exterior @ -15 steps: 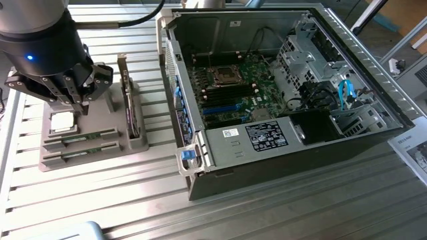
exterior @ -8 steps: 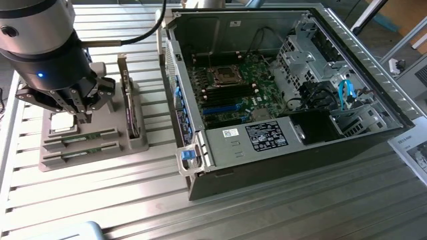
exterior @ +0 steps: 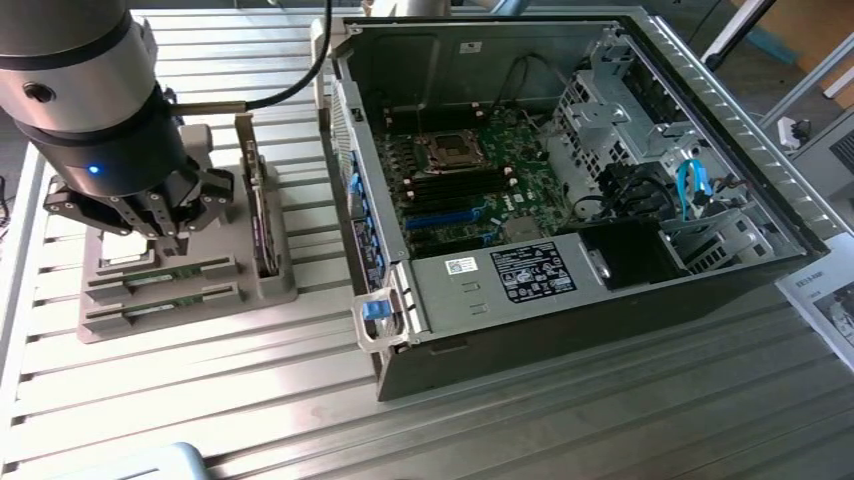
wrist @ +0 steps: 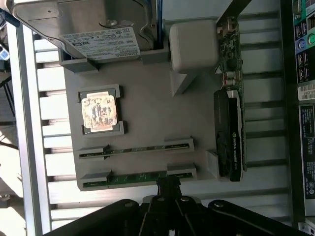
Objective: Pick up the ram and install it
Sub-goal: 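Pick up the ram and move it above insertion slot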
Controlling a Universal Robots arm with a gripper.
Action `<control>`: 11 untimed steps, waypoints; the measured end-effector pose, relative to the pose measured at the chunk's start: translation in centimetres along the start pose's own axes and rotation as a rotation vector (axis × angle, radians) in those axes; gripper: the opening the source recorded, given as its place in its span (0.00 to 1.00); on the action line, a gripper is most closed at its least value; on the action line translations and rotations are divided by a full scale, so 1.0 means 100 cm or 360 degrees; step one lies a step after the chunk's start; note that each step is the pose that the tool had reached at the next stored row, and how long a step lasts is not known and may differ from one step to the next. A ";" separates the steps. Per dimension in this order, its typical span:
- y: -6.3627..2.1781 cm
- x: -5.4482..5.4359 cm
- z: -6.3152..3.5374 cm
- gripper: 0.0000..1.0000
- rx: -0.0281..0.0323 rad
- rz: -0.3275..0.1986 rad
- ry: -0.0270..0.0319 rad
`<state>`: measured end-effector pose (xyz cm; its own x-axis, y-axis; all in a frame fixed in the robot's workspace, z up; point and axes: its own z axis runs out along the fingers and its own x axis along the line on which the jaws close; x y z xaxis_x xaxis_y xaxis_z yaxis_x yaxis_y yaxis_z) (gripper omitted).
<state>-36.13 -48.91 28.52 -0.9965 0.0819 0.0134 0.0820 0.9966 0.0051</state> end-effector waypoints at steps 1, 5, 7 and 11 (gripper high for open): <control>0.0000 0.000 0.0031 0.11 0.00001 0.0000 0.00002; -0.0001 0.000 0.0130 0.11 0.00001 0.0000 0.00002; -0.0002 0.000 0.0174 0.11 0.00001 0.0000 0.00002; -0.0003 0.000 0.0260 0.11 0.00000 0.0000 0.00000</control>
<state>-36.18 -48.92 25.93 -0.9966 0.0817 0.0134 0.0818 0.9966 0.0051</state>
